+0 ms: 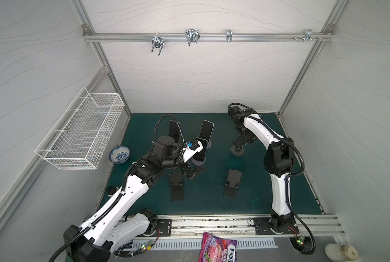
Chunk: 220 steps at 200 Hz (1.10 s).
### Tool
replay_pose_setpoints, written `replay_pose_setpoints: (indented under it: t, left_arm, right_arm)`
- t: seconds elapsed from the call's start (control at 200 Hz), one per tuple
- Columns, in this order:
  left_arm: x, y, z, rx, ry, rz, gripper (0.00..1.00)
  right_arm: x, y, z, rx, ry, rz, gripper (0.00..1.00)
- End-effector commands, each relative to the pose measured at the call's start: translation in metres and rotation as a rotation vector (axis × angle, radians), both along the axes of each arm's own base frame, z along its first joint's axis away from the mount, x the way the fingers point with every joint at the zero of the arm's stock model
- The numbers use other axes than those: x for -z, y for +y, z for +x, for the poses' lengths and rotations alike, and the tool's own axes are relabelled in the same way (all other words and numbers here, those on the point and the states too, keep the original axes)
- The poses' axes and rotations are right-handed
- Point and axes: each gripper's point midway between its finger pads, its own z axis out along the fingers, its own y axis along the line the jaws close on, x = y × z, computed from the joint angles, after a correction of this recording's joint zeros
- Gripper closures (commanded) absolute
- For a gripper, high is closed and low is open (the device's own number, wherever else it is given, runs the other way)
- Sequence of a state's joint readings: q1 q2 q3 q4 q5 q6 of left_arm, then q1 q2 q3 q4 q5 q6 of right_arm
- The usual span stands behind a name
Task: Remove the phone from the phone stand
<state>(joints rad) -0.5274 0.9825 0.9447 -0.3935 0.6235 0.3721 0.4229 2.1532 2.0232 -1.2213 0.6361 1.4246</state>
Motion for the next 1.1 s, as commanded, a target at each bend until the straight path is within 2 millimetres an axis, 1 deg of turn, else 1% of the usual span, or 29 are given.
replay_pose_setpoints:
  t: [0.0, 0.325, 0.51, 0.805, 0.975, 1.095]
  left_arm:
    - [-0.0021, -0.0025, -0.0003, 0.019, -0.030, 0.006, 0.02]
    - [-0.0011, -0.0018, 0.0021, 0.008, -0.028, 0.013, 0.02]
    - [-0.0005, -0.0008, 0.0029, 0.001, -0.031, 0.018, 0.02]
    - [0.0003, -0.0021, 0.0019, 0.008, -0.027, 0.020, 0.02]
    - [0.0010, -0.0025, 0.0019, 0.009, -0.023, 0.020, 0.02]
    - [0.0026, -0.0034, 0.0017, 0.012, -0.018, 0.026, 0.02]
  right_arm:
    - [0.0085, -0.0101, -0.0085, 0.038, 0.039, -0.039, 0.05]
    - [0.0096, -0.0121, -0.0104, 0.038, 0.043, -0.045, 0.09]
    - [0.0114, -0.0120, -0.0110, 0.034, 0.046, -0.044, 0.10]
    - [0.0108, -0.0106, -0.0084, 0.029, 0.031, -0.038, 0.17]
    - [0.0093, -0.0111, -0.0080, 0.028, 0.024, -0.039, 0.18]
    - [0.0088, -0.0120, -0.0075, 0.017, 0.021, -0.044, 0.21]
